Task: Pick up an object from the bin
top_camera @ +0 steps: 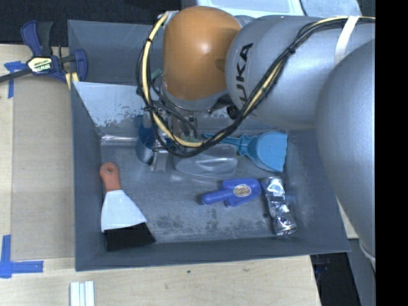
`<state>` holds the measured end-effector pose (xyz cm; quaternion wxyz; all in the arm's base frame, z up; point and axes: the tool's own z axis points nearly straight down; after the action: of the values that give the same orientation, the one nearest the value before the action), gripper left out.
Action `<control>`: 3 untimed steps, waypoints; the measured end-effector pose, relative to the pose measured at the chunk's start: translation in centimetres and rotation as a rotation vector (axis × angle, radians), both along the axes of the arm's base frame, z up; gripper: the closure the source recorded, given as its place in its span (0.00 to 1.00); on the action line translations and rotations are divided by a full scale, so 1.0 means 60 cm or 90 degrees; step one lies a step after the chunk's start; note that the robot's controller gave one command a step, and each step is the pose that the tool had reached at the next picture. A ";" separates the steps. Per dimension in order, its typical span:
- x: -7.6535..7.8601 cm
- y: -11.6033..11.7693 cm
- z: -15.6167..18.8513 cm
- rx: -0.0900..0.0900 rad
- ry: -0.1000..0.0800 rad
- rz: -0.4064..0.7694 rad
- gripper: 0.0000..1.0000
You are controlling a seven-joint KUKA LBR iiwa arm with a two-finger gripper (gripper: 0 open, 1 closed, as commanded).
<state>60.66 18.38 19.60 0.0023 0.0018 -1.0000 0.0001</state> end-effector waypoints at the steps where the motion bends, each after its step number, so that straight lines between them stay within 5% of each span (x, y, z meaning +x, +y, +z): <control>1: 0.003 -0.002 0.009 0.001 -0.005 -0.003 0.00; 2: 0.035 -0.085 -0.210 0.001 -0.001 0.054 0.00; 3: 0.034 -0.073 -0.209 0.002 -0.007 0.093 0.00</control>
Offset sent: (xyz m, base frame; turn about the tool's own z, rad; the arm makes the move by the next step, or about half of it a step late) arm 0.0209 -0.0505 -0.1260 -0.0839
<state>62.73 14.03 7.06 -0.0034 0.0747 -0.9972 -0.0011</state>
